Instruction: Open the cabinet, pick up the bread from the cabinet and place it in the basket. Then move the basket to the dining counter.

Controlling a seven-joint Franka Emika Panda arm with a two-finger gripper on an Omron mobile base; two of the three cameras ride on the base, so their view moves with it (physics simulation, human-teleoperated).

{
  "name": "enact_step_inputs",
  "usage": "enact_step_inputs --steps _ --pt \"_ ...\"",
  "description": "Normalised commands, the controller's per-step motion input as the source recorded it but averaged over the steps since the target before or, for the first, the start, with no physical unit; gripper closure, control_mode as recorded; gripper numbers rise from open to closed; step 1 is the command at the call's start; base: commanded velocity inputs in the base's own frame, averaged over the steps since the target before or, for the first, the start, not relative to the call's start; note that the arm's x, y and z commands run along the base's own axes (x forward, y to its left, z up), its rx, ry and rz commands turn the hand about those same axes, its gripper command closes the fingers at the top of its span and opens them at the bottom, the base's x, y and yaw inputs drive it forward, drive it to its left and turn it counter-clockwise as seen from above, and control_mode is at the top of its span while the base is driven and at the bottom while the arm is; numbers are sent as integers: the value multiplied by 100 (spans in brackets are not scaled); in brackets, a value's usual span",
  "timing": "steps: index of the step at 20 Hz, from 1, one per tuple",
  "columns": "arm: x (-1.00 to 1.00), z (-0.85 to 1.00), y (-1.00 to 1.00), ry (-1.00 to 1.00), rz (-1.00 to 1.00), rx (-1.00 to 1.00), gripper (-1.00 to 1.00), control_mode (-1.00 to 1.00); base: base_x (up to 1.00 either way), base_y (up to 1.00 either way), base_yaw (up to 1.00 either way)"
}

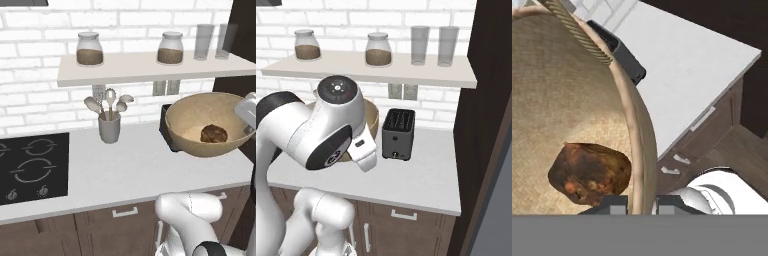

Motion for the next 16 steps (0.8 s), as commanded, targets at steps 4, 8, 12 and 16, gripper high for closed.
enact_step_inputs --steps 4,8,12,16 --pt "-25 7 0 2 -7 12 100 -100 0 0 0" --pt "-36 0 9 0 -2 19 100 -100 0 0 0" --pt "-49 0 16 -5 0 18 100 100 -20 14 0" --pt "0 0 0 0 0 0 100 100 -73 98 0"
